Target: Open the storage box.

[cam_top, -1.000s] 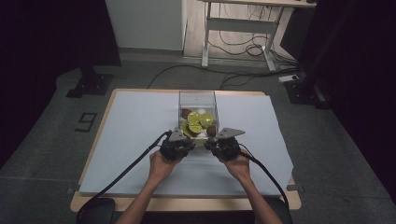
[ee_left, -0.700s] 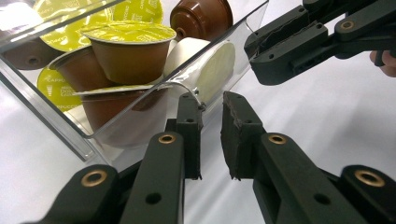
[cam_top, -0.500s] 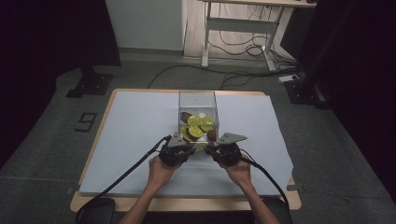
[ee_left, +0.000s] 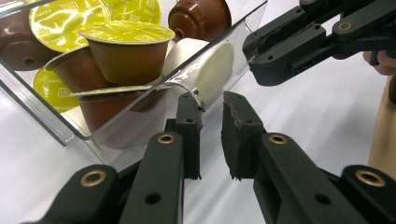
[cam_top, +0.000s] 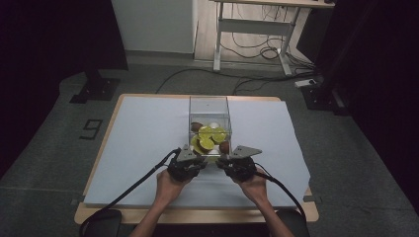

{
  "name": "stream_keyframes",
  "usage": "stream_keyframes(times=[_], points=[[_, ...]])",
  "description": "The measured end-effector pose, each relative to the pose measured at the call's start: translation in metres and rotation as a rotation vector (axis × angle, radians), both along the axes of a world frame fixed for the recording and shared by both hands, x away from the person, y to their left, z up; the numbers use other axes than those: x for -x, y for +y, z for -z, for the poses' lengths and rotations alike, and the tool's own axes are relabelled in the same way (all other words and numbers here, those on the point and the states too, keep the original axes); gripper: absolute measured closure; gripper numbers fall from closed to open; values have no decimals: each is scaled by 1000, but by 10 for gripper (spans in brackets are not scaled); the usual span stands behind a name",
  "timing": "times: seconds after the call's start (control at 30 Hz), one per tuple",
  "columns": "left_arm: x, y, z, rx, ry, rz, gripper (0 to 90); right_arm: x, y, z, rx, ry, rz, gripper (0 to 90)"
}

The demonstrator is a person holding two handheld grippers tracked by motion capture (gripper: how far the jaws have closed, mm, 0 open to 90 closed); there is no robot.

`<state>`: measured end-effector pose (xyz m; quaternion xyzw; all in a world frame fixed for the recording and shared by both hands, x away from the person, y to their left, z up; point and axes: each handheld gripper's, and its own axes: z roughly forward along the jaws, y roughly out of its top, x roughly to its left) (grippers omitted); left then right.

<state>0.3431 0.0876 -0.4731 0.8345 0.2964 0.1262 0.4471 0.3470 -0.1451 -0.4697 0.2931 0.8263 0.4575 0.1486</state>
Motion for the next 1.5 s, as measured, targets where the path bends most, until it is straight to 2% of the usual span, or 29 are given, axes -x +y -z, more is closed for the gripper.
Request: stream_keyframes(times=[0.5, 1.0, 1.5], points=[[13, 2, 1, 5, -2, 18, 772, 15, 0, 0, 3, -3, -8, 793], [27, -1, 4, -9, -3, 33, 773, 29, -1, 2, 7, 1, -17, 791], [34, -4, 6, -13, -1, 54, 774, 37, -5, 4, 19, 0, -27, 789]])
